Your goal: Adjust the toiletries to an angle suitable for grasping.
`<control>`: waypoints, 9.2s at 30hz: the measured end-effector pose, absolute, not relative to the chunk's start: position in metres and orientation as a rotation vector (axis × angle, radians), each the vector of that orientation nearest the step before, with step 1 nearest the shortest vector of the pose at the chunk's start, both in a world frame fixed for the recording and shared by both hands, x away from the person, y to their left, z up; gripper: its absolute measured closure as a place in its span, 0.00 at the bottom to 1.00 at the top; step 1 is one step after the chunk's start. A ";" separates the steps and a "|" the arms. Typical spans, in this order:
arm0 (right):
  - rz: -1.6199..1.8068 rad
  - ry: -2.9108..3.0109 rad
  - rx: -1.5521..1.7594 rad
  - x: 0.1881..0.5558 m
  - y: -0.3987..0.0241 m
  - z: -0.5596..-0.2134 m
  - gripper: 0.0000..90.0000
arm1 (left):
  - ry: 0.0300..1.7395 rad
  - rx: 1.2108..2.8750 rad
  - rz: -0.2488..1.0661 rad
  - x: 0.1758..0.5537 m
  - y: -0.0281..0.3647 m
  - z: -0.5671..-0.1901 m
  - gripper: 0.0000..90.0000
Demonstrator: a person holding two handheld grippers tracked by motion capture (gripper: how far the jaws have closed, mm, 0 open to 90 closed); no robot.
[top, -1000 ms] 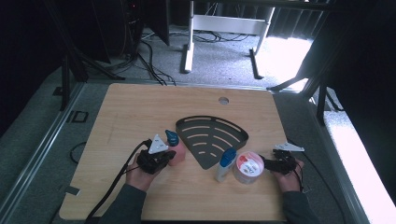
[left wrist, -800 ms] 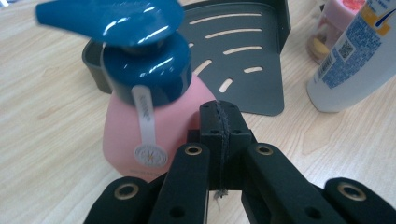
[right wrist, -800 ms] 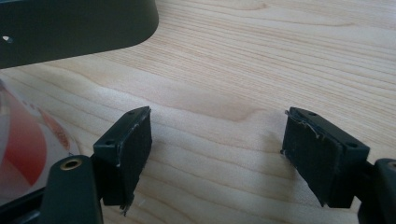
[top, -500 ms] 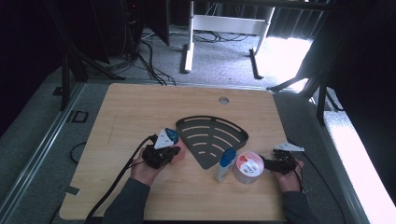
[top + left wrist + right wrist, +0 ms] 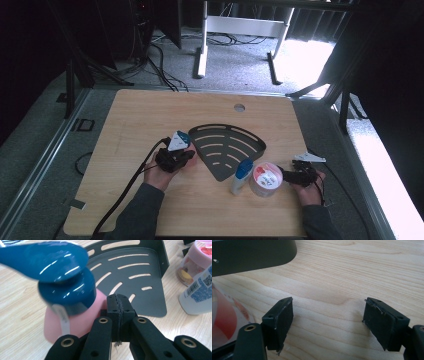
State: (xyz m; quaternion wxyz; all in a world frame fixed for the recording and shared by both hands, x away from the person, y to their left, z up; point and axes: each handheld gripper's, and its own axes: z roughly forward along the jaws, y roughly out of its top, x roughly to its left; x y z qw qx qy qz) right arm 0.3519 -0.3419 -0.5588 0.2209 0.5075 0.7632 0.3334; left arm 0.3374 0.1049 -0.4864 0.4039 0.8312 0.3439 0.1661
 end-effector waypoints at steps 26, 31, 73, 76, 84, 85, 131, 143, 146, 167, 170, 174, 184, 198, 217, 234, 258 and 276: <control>0.922 2.110 1.402 0.352 -0.342 -0.559 0.26 | 0.994 2.058 0.453 0.372 0.118 -0.485 0.96; 0.922 2.110 1.403 0.352 -0.342 -0.559 0.26 | 0.909 2.035 0.401 0.354 0.106 -0.476 0.93; 1.010 2.048 1.244 0.322 -0.328 -0.511 0.66 | 0.709 2.139 0.225 0.307 0.063 -0.483 0.85; 1.046 2.050 1.203 0.314 -0.321 -0.502 0.72 | 0.703 2.142 0.228 0.306 0.063 -0.482 0.85; 1.157 2.117 1.095 0.293 -0.297 -0.486 0.91 | 0.693 2.128 0.216 0.302 0.063 -0.480 0.85; 1.170 2.133 1.080 0.291 -0.293 -0.485 0.92 | 0.694 2.125 0.212 0.302 0.062 -0.480 0.85; 1.114 2.360 0.934 0.276 -0.215 -0.512 1.00 | 0.671 2.131 0.158 0.299 0.045 -0.495 0.86; 1.091 2.361 0.906 0.277 -0.205 -0.514 1.00 | 0.717 2.160 0.177 0.304 0.028 -0.514 0.86; 1.085 2.377 0.892 0.276 -0.202 -0.516 1.00 | 0.716 2.156 0.178 0.305 0.027 -0.515 0.86; 1.095 2.437 0.852 0.275 -0.197 -0.515 1.00 | 0.744 2.161 0.157 0.312 0.029 -0.519 0.92; 1.100 2.455 0.823 0.273 -0.197 -0.515 1.00 | 0.742 2.165 0.154 0.312 0.029 -0.518 0.93; 1.151 2.483 0.785 0.271 -0.197 -0.514 1.00 | 0.746 2.164 0.159 0.312 0.030 -0.519 0.94; 1.199 2.525 0.718 0.268 -0.195 -0.513 1.00 | 0.731 2.164 0.159 0.312 0.030 -0.518 0.97; 1.150 2.482 0.773 0.273 -0.200 -0.512 0.99 | 0.679 2.172 0.221 0.296 0.042 -0.501 0.88; 1.099 2.433 0.802 0.290 -0.193 -0.512 1.00 | 0.577 2.192 0.166 0.252 0.042 -0.489 0.96; 1.146 2.488 0.742 0.284 -0.183 -0.513 1.00 | 0.579 2.208 0.206 0.246 0.043 -0.487 0.96; 1.195 2.575 0.605 0.273 -0.156 -0.517 1.00 | 0.583 2.211 0.243 0.236 0.051 -0.486 0.96; 1.154 2.530 0.691 0.283 -0.164 -0.515 1.00 | 0.706 2.270 0.323 0.252 0.062 -0.501 0.96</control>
